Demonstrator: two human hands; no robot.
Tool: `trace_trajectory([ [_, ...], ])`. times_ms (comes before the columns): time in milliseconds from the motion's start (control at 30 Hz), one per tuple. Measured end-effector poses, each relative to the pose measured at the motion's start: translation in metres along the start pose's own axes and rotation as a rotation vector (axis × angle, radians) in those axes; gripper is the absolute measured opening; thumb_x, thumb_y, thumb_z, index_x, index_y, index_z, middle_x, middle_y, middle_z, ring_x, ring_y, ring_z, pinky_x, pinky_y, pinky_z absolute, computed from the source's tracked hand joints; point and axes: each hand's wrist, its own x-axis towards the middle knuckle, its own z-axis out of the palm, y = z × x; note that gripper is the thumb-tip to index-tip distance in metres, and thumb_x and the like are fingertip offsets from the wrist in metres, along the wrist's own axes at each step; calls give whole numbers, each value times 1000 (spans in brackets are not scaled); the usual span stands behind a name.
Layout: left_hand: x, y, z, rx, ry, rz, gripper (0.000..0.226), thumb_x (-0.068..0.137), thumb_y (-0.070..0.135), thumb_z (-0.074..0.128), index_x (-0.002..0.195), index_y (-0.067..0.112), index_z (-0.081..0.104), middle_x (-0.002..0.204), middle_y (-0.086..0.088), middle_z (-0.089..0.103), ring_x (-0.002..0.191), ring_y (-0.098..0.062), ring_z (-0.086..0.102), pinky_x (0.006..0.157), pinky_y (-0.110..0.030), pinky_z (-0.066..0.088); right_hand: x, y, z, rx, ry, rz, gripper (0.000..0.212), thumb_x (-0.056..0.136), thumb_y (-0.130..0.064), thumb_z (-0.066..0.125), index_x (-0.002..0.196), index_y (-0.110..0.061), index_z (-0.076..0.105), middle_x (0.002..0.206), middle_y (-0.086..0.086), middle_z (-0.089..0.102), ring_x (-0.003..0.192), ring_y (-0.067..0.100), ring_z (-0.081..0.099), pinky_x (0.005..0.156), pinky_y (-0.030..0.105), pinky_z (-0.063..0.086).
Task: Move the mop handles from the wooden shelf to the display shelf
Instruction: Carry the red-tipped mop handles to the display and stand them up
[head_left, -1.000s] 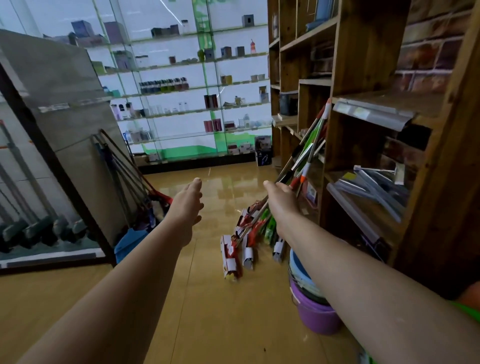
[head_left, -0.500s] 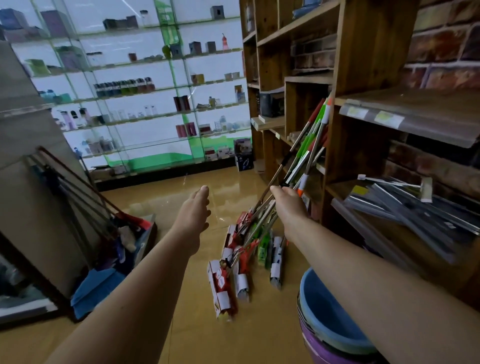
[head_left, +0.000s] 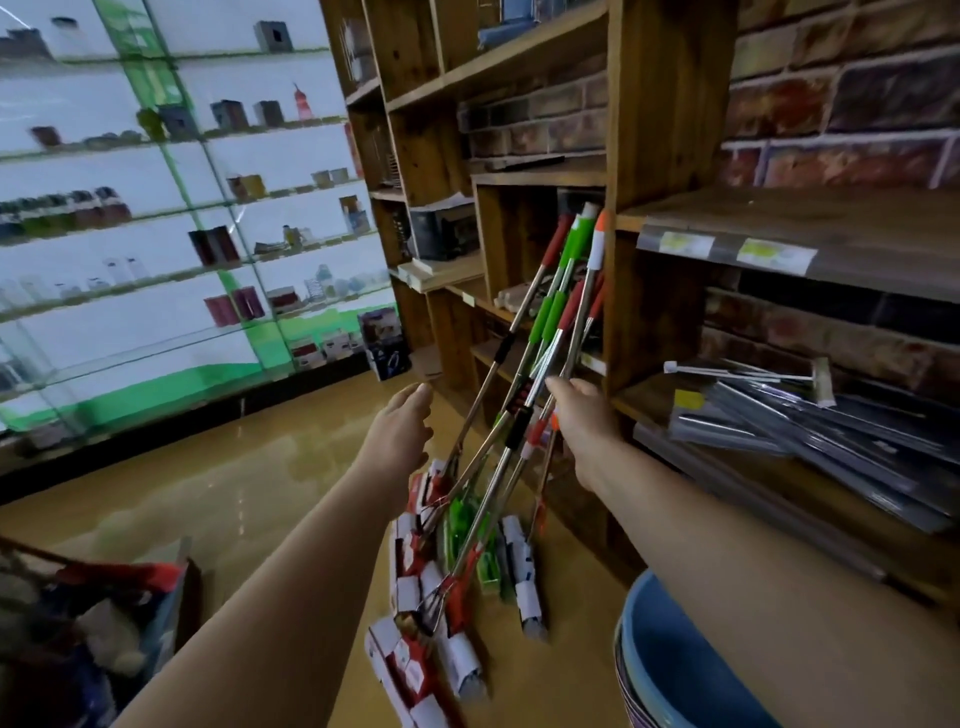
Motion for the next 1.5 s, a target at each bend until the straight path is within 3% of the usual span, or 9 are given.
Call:
trace_trajectory([
  [133, 48, -3, -2, 0, -35, 13, 45, 98, 37, 36, 139, 20, 37, 136, -7, 46, 108, -19, 46, 90, -35, 38, 47, -8, 15, 15, 40, -14, 48, 91, -39, 46, 135, -20, 45, 132, 8, 50, 120, 31, 46, 104, 45, 37],
  [367, 130, 3, -13, 34, -22, 1, 42, 97, 35, 40, 137, 22, 41, 130, -3, 49, 111, -20, 46, 89, -34, 38, 134, -30, 54, -12, 48, -50, 46, 96, -34, 42, 138, -16, 42, 136, 7, 47, 115, 25, 45, 87, 32, 34],
  [667, 215, 3, -15, 50, -105, -23, 42, 97, 33, 41, 137, 21, 41, 133, -4, 49, 113, -21, 47, 91, -34, 39, 202, -34, 83, 36, 120, 3, 47, 95, -31, 45, 139, -15, 41, 139, 8, 45, 125, 27, 42, 95, 34, 35],
  [833, 260, 1, -14, 48, -271, -26, 42, 96, 33, 44, 136, 20, 43, 128, -6, 55, 110, -20, 53, 89, -31, 42, 225, -35, 96, 19, 271, -2, 44, 91, -37, 48, 130, -16, 49, 119, 8, 53, 107, 25, 49, 94, 37, 40],
  [933, 284, 1, -24, 40, -391, -22, 37, 97, 29, 43, 133, 19, 44, 96, -1, 63, 82, -10, 59, 74, -23, 44, 237, -38, 113, 41, 354, -9, 36, 91, -34, 48, 119, -11, 55, 100, 8, 54, 96, 27, 53, 94, 43, 43],
  [1067, 327, -11, -44, 84, -522, -37, 39, 97, 31, 42, 134, 19, 44, 95, 0, 62, 92, -14, 57, 98, -34, 40, 251, -33, 146, 66, 454, 26, 44, 86, -36, 52, 124, -13, 52, 115, 10, 59, 104, 29, 57, 91, 41, 46],
  [1233, 369, -24, -40, 100, -623, -88, 42, 92, 34, 49, 132, 21, 48, 127, -9, 58, 117, -25, 55, 107, -45, 38, 266, -28, 170, 57, 529, 73, 46, 85, -36, 53, 126, -14, 53, 122, 12, 57, 106, 30, 56, 80, 35, 43],
  [1400, 397, -24, -6, 57, -689, -94, 36, 97, 27, 43, 133, 19, 43, 104, -8, 62, 81, -17, 61, 71, -27, 49, 301, -31, 161, 107, 549, 72, 51, 89, -34, 51, 137, -20, 41, 130, 10, 48, 96, 20, 47, 77, 29, 38],
  [1500, 419, -27, 20, 54, -678, -118, 36, 97, 26, 44, 132, 18, 45, 94, -4, 61, 65, -11, 58, 58, -22, 46, 336, -34, 151, 86, 520, 70, 43, 89, -31, 51, 129, -16, 48, 117, 14, 58, 94, 22, 55, 72, 31, 43],
])
